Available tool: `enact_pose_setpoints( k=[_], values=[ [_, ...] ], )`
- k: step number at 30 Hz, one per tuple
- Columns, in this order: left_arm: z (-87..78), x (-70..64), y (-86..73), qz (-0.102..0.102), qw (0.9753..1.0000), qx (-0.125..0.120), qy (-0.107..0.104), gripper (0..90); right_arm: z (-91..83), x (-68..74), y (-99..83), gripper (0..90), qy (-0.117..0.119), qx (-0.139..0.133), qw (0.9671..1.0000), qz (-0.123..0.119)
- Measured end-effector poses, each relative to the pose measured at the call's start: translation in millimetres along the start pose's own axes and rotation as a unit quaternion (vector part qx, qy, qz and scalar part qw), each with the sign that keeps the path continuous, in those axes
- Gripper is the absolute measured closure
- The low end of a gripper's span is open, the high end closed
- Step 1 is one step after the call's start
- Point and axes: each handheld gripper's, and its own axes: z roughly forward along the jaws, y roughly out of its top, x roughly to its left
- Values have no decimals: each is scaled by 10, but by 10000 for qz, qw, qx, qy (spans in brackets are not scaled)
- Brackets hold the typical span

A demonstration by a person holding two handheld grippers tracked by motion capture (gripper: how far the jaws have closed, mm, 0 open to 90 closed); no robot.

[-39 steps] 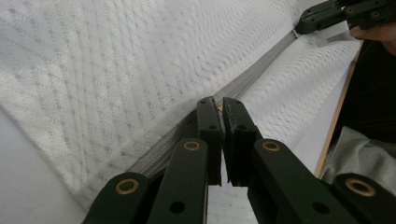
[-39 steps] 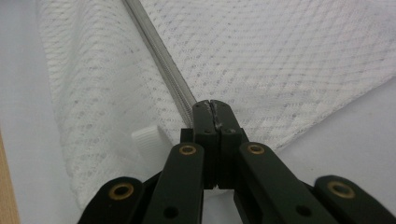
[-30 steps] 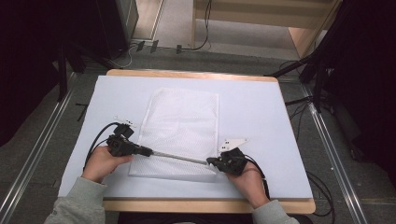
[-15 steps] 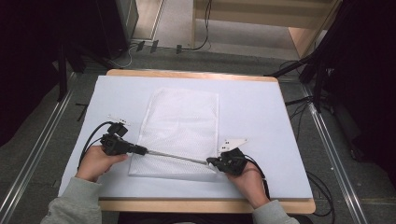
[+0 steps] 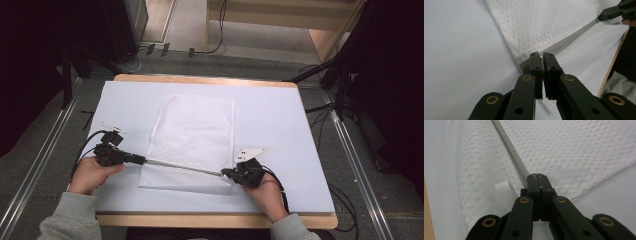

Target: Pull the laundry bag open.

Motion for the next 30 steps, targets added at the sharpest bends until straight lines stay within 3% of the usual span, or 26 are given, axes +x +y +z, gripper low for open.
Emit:
enact_pose_setpoints(
  k=[8, 16, 19, 21, 23, 27, 30],
  values=[
    [-13, 19, -44, -5, 10000, -20, 45, 883, 4, -11, 19, 900, 4, 38, 10000, -6],
    [9, -34, -68, 62, 10000, -18, 51, 878, -3, -20, 55, 899, 2, 181, 9996, 220],
    [-5, -66, -138, 122, 9999, 29, 43, 876, -19, -35, 60, 893, -21, 203, 9996, 218],
    [-4, -84, -175, 214, 9997, -72, 23, 872, -27, -46, 65, 890, -24, 237, 9994, 231],
    [9, -91, -184, 287, 9996, 10, 27, 869, -27, -56, 69, 864, 11, 238, 9993, 285],
    [-23, -90, -165, 258, 9994, -232, 3, 744, -48, -63, 98, 797, -51, 142, 9997, 205],
    [-68, -78, -161, 307, 9984, -439, 154, 695, -77, -93, 107, 748, -77, 38, 9995, 297]
  ],
)
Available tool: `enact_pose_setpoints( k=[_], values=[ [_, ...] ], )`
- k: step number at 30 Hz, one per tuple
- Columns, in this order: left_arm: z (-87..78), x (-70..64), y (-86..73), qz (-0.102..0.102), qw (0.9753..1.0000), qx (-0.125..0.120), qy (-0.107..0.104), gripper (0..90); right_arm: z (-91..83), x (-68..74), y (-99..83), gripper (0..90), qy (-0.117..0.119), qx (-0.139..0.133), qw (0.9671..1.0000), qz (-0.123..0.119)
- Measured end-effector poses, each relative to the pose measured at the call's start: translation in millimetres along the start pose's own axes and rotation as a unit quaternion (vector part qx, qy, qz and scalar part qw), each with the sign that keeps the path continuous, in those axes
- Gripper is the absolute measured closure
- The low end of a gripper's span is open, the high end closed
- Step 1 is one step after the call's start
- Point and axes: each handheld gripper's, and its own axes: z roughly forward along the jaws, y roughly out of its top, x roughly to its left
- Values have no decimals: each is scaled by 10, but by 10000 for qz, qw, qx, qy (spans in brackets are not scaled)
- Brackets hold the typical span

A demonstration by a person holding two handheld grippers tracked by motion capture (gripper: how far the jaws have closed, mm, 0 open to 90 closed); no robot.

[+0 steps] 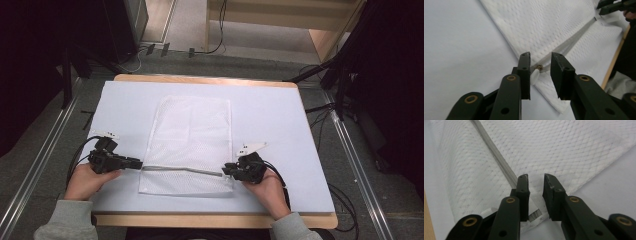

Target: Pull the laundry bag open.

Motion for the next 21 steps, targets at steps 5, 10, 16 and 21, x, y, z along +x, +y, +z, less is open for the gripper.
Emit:
enact_pose_setpoints(
  k=[5, 10, 16, 21],
  values=[
    [-73, -4, -1, 152, 9988, -383, 274, 583, -43, -35, 6, 629, -51, -119, 9999, 96],
    [-72, 9, -2, 265, 9966, -504, 603, 489, -80, -76, 12, 564, -70, -257, 9994, 212],
    [-67, 46, 12, 243, 9950, -619, 740, 416, -110, -118, -4, 518, -168, -342, 9989, 262],
    [-60, 76, 25, 244, 9945, -614, 811, 390, -133, -143, -25, 476, -203, -421, 9984, 304]
  ],
)
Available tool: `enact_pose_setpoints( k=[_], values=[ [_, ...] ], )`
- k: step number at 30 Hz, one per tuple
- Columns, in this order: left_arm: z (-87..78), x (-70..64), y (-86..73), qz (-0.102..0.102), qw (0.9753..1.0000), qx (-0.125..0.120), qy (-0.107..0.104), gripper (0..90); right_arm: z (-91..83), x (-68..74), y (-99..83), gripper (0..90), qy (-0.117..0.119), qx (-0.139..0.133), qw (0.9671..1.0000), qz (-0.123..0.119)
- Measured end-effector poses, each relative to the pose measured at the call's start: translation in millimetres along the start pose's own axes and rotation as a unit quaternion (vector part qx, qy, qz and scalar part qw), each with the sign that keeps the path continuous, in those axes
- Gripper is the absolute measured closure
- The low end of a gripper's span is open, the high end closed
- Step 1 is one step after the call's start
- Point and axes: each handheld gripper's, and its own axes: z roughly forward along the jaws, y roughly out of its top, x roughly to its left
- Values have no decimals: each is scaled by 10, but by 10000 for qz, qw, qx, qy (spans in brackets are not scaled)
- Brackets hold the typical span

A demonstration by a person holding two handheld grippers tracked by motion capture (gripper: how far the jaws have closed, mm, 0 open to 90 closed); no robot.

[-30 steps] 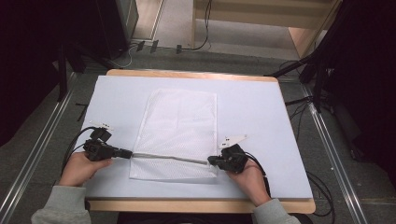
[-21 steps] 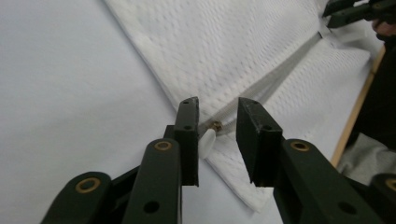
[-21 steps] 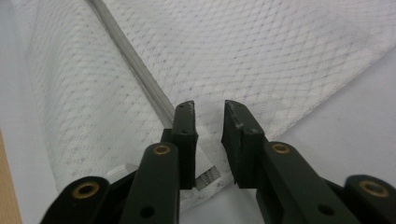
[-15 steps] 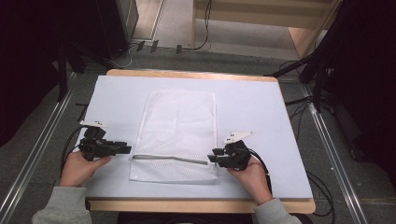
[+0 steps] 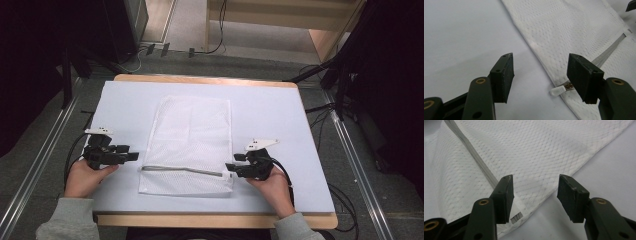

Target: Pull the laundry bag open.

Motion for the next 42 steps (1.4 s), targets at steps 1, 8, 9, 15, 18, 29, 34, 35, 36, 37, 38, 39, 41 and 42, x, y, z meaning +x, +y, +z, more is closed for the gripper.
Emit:
enact_pose_setpoints(
  k=[1, 8, 9, 15, 18, 29, 34, 35, 36, 37, 38, 39, 41, 42],
  values=[
    [1, 2, 2, -13, 10000, -3, 26, 389, -4, -6, -3, 471, -13, -19, 10000, 0],
    [28, 30, 16, 6, 9999, 46, 143, 377, -37, -62, -22, 416, -66, -91, 9999, 88],
    [33, 35, 18, 16, 9999, 50, 150, 376, -47, -77, -24, 407, -92, -106, 9999, 84],
    [45, 67, 29, -75, 9997, 45, 206, 365, -114, -168, -58, 370, -248, -188, 9992, 232],
    [43, 86, 38, -144, 9996, 7, 234, 356, -147, -211, -77, 363, -306, -206, 9988, 316],
    [118, 136, 73, -159, 9996, 41, 248, 350, -224, -330, -123, 352, -477, -274, 9974, 461],
    [130, 157, 84, -193, 9995, 49, 255, 348, -241, -384, -139, 351, -547, -278, 9967, 529],
    [134, 160, 84, -190, 9995, 38, 257, 346, -244, -391, -141, 350, -560, -281, 9966, 536],
    [136, 163, 85, -197, 9995, 46, 262, 344, -246, -400, -143, 349, -563, -278, 9967, 520],
    [137, 163, 85, -201, 9994, 56, 274, 341, -247, -403, -143, 349, -565, -271, 9966, 540],
    [137, 163, 85, -194, 9994, 67, 271, 340, -247, -404, -145, 349, -582, -254, 9964, 568],
    [138, 163, 84, -189, 9994, 59, 268, 340, -245, -410, -146, 349, -587, -253, 9964, 552],
    [138, 162, 83, -191, 9994, 60, 269, 339, -243, -410, -148, 348, -599, -241, 9963, 559],
    [137, 163, 83, -181, 9994, 77, 279, 338, -241, -411, -148, 347, -595, -240, 9964, 553]
  ],
)
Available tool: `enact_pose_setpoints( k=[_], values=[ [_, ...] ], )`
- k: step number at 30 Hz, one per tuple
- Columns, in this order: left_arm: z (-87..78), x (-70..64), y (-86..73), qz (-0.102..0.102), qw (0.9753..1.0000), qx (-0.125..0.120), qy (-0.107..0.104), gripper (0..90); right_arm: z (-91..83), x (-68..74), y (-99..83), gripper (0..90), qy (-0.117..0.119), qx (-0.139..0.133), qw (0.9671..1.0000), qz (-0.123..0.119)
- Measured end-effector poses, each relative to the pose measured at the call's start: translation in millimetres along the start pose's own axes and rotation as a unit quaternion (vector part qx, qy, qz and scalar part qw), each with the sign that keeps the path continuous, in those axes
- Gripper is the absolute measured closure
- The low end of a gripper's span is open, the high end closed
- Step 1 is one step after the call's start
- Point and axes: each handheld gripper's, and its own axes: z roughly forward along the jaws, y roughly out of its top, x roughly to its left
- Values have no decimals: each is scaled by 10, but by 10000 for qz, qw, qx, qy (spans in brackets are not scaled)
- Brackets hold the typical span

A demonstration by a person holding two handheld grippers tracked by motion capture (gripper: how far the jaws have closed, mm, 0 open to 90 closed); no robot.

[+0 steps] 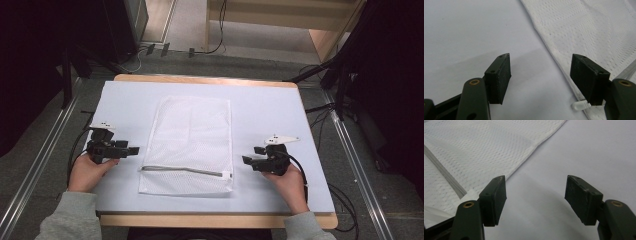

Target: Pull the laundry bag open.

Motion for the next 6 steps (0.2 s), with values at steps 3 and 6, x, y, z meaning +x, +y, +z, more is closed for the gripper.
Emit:
enact_pose_setpoints(
  k=[3, 6],
  values=[
    [2, 3, 0, 11, 10000, 16, 3, 336, 7, -2, -1, 344, 3, 12, 10000, 8],
    [13, 2, -1, -1, 10000, 14, 17, 334, 20, -3, -2, 340, 2, 33, 10000, 8]
  ],
)
